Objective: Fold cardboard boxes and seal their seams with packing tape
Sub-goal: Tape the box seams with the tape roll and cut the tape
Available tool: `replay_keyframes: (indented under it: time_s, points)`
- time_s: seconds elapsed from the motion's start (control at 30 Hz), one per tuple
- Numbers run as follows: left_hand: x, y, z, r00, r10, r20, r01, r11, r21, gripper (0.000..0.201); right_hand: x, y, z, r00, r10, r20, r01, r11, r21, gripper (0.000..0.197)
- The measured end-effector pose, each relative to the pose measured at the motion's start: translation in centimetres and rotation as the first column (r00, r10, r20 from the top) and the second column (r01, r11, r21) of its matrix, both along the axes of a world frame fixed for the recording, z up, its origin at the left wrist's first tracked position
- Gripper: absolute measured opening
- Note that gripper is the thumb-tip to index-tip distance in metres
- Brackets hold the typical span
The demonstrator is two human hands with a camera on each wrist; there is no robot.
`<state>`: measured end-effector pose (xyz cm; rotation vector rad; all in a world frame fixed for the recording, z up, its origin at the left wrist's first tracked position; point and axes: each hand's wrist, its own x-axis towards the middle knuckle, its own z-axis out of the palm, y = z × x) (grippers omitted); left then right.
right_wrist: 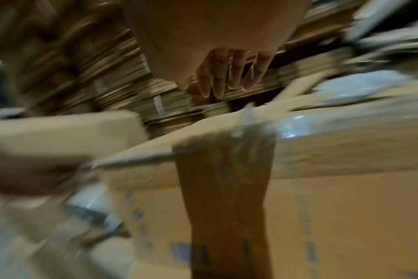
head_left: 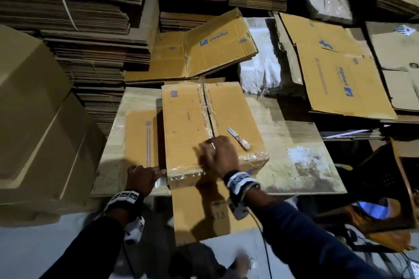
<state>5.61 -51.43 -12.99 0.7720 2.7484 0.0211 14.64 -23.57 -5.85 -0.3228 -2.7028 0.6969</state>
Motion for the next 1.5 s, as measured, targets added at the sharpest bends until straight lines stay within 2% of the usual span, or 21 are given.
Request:
replay_keyframes:
  time_s: [0.07, 0.17, 0.3, 0.43, 0.5, 0.57, 0.6, 0.67, 0.77, 0.8, 0.9, 0.93, 1.0, 1.03, 1.07, 1.13, 1.2, 1.27, 1.33, 1.43, 1.5]
  points:
    - [0.1, -0.2, -0.3, 0.999, 0.035, 0.003, -0.035, 0.999, -0.011, 0.048, -1.1, -4.9, -1.3, 0.933, 0.339, 0.123, -0.355, 0.922, 0.156, 0.042]
    - [0.2, -0.2, -1.2, 0.995, 0.022, -0.098, -0.016, 0.998, 0.055, 0.045, -2.4, -8.4, -4.1, 0.784, 0.518, 0.341, -0.617, 0.708, 0.342, 0.061]
    - [0.5, -0.5, -1.4, 0.995, 0.021, -0.098, -0.030, 0.996, -0.088, 0.039, -3.1, -8.0, -6.1, 0.757, 0.498, 0.423, -0.650, 0.633, 0.420, 0.063]
    - [0.4, -0.9, -1.8, 0.992, 0.009, -0.123, -0.018, 0.998, -0.066, 0.041, -3.0, -7.4, -6.0, 0.744, 0.506, 0.437, -0.666, 0.609, 0.430, 0.064]
    - [0.1, -1.2, -1.7, 0.989, 0.030, -0.142, -0.034, 0.999, -0.026, 0.044, -2.2, -6.3, -5.7, 0.746, 0.498, 0.441, -0.663, 0.614, 0.428, 0.063]
    - [-0.2, -2.0, -1.7, 0.987, -0.010, -0.158, -0.005, 0.995, -0.095, 0.029, -1.1, -4.6, -5.4, 0.762, 0.482, 0.433, -0.643, 0.640, 0.420, 0.062]
    - [-0.1, -2.0, -1.8, 0.990, -0.035, -0.140, 0.018, 0.993, -0.119, 0.034, -0.4, -3.5, -5.2, 0.774, 0.466, 0.429, -0.627, 0.655, 0.421, 0.061]
    - [-0.2, -1.9, -1.9, 0.998, -0.036, -0.049, 0.031, 0.994, -0.107, 0.060, 1.0, -0.9, -4.9, 0.801, 0.424, 0.423, -0.589, 0.685, 0.428, 0.060]
    - [-0.2, -1.7, -1.5, 0.997, 0.034, -0.074, -0.035, 0.999, -0.012, 0.032, 4.4, 5.0, -5.3, 0.860, 0.290, 0.419, -0.470, 0.770, 0.432, 0.060]
    - [-0.1, -1.5, -1.3, 0.998, 0.033, -0.062, -0.032, 0.999, 0.019, 0.034, 5.7, 7.3, -5.5, 0.887, 0.205, 0.414, -0.394, 0.805, 0.445, 0.062]
    - [0.1, -1.2, -2.9, 0.999, -0.011, 0.046, 0.005, 0.991, 0.132, 0.079, 8.8, 12.7, -5.8, 0.904, -0.043, 0.425, -0.102, 0.944, 0.313, 0.072]
    - [0.6, -0.8, -3.0, 0.996, -0.006, 0.090, -0.007, 0.990, 0.139, 0.083, 9.2, 13.6, -6.0, 0.901, -0.087, 0.426, -0.023, 0.969, 0.246, 0.077]
    - [1.2, 0.1, -3.1, 0.999, 0.018, 0.030, -0.023, 0.984, 0.176, 0.053, 8.9, 14.2, -6.7, 0.919, -0.120, 0.375, 0.092, 0.991, 0.093, 0.084]
    - [1.5, 0.4, -3.3, 0.999, 0.047, -0.005, -0.045, 0.975, 0.215, 0.033, 8.2, 14.1, -6.9, 0.932, -0.143, 0.334, 0.159, 0.987, -0.021, 0.085]
    - [1.7, 0.5, -3.5, 0.997, 0.071, -0.016, -0.065, 0.968, 0.241, 0.026, 7.3, 13.8, -6.8, 0.937, -0.200, 0.286, 0.248, 0.958, -0.143, 0.087]
    - [2.5, 1.1, -4.0, 0.997, 0.081, -0.005, -0.077, 0.958, 0.277, 0.039, 5.4, 13.6, -6.6, 0.900, -0.383, 0.206, 0.433, 0.837, -0.335, 0.095]
    - [2.7, 1.3, -4.5, 0.992, 0.124, 0.006, -0.120, 0.948, 0.296, 0.064, 3.6, 13.3, -5.9, 0.810, -0.547, 0.212, 0.571, 0.653, -0.498, 0.094]
    - [2.7, 1.6, -4.5, 0.987, 0.160, 0.018, -0.159, 0.951, 0.266, 0.056, 2.5, 13.4, -5.2, 0.727, -0.629, 0.274, 0.652, 0.508, -0.563, 0.081]
    - [2.5, 1.3, -4.4, 0.987, 0.148, 0.059, -0.157, 0.966, 0.206, 0.033, 1.7, 14.1, -4.7, 0.665, -0.654, 0.361, 0.723, 0.445, -0.528, 0.068]
    - [2.0, 0.8, -4.7, 0.989, 0.102, 0.109, -0.120, 0.977, 0.177, 0.048, 1.1, 15.8, -3.9, 0.592, -0.613, 0.523, 0.806, 0.474, -0.356, 0.063]
    - [1.7, 0.3, -4.4, 0.988, 0.076, 0.133, -0.098, 0.980, 0.171, 0.053, 1.2, 16.3, -2.7, 0.635, -0.594, 0.494, 0.733, 0.666, -0.141, 0.065]
